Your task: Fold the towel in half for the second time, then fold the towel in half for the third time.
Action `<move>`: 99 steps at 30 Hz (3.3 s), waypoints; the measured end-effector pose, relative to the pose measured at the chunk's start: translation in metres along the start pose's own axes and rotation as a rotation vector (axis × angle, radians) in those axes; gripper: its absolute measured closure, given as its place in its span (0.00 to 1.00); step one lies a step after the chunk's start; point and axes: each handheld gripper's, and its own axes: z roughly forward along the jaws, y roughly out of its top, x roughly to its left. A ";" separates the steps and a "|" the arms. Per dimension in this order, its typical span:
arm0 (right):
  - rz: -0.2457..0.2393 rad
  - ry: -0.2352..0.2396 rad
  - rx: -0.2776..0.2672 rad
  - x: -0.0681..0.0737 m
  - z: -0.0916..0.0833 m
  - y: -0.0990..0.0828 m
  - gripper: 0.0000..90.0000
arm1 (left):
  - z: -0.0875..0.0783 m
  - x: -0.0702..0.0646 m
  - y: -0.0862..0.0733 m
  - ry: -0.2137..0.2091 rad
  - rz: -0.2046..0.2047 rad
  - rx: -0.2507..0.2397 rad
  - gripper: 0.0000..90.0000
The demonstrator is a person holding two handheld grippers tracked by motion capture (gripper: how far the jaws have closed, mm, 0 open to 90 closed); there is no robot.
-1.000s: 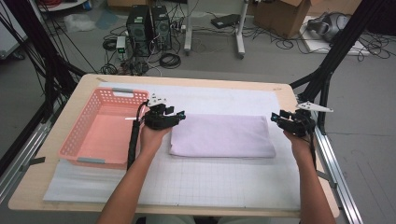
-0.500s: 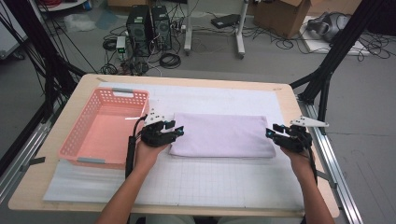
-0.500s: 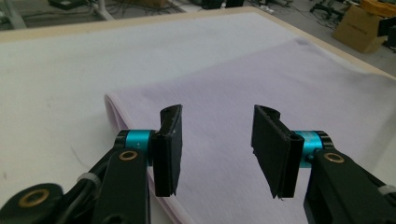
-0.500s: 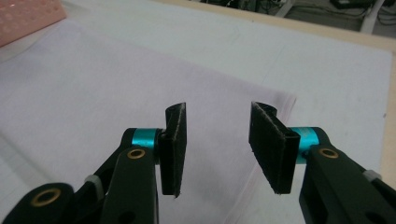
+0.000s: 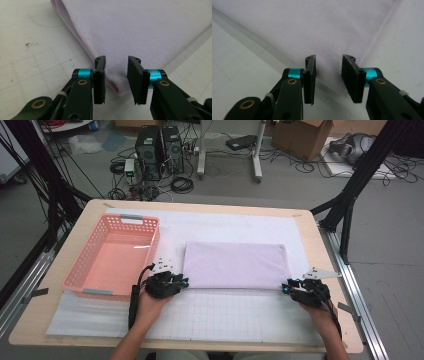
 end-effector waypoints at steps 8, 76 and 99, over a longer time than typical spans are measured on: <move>0.033 -0.056 -0.108 -0.004 -0.025 -0.007 0.62 | -0.006 -0.004 -0.003 0.004 0.033 -0.091 0.64; -0.023 -0.049 -0.233 0.007 -0.022 0.015 0.22 | 0.001 -0.004 0.003 0.079 -0.030 -0.073 0.38; -0.114 0.086 -0.208 0.033 0.036 0.111 0.22 | 0.014 -0.017 0.004 0.031 0.049 0.022 0.83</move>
